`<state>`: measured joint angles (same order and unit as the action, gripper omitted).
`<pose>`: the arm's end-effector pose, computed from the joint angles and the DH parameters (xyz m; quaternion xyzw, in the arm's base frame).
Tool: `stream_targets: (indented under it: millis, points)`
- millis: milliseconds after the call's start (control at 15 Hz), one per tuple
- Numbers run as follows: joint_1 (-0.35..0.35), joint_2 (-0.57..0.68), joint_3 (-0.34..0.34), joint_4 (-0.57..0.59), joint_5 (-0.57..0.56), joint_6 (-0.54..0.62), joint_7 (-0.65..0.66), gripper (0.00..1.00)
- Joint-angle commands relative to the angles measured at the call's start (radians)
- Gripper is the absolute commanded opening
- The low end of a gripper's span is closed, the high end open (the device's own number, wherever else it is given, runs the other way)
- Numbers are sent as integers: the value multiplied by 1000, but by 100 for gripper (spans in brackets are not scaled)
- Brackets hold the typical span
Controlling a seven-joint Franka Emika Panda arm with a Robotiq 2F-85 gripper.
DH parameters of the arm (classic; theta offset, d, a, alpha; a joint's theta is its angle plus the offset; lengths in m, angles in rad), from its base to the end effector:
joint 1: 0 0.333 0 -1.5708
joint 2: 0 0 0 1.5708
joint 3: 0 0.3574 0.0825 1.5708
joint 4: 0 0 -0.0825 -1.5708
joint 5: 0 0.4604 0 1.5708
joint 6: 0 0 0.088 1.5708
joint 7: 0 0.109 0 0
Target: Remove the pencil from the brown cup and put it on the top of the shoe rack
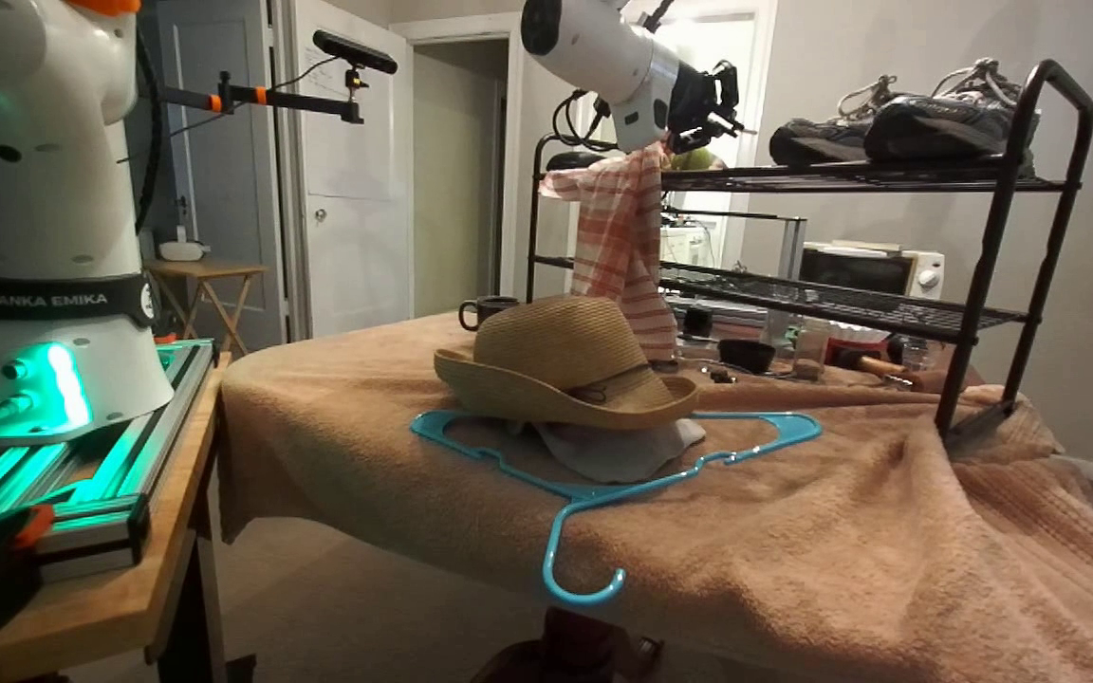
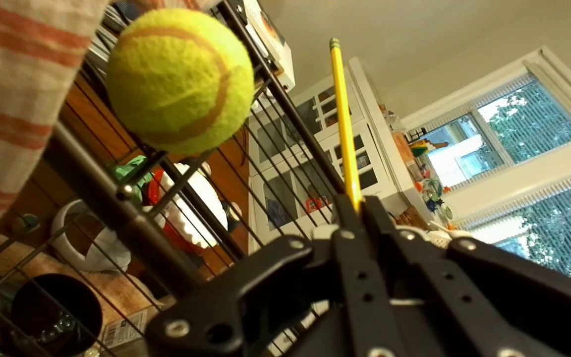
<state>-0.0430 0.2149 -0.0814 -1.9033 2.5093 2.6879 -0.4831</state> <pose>0.6889 -0.1023 0.4036 -0.4248 0.6359 -0.2794 0.5806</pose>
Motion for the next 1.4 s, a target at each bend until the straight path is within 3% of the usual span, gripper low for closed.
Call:
stream_targets:
  millis: [0,1333]
  points:
    - [2,4,-21,40,0,51,14,2]
    - [100,106,-90,185,0,339,126,2]
